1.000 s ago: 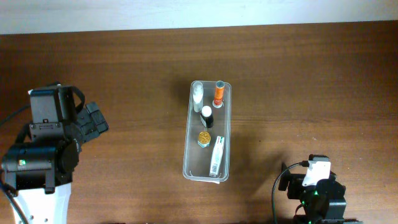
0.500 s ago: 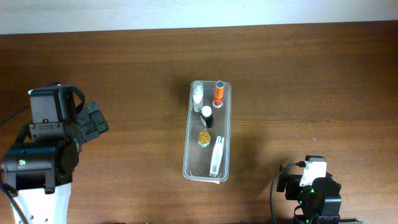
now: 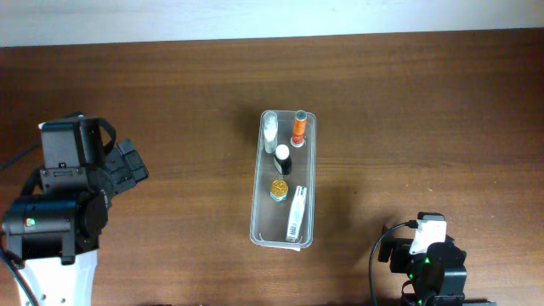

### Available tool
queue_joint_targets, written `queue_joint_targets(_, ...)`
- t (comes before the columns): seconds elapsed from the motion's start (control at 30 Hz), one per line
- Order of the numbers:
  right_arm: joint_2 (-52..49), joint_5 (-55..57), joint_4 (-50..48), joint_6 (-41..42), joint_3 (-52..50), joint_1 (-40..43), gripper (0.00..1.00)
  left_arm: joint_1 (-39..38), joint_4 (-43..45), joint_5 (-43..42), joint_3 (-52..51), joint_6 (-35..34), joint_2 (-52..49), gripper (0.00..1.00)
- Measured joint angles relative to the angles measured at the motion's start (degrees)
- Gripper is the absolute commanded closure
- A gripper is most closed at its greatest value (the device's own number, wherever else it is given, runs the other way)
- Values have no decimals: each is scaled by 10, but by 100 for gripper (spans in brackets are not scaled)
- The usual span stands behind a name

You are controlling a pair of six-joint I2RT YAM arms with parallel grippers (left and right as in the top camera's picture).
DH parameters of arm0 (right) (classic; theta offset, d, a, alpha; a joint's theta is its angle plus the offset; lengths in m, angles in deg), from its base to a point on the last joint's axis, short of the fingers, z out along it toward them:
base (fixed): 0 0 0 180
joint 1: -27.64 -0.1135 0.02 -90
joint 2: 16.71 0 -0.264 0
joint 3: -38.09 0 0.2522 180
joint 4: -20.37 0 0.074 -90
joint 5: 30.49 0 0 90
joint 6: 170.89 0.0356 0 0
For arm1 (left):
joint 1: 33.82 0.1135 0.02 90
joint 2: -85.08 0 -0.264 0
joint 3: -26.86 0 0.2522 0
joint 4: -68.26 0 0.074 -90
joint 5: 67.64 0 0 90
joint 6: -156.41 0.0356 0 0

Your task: Pack container

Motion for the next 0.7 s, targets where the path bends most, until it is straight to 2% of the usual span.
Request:
queue_joint_targets(0.57,0,0,0,0,0,0,2,0,-1,7,-3,0,14,1)
queue_joint_targets(0.7,0,0,0,0,0,0,2,0,52,12,-46,1,69,1)
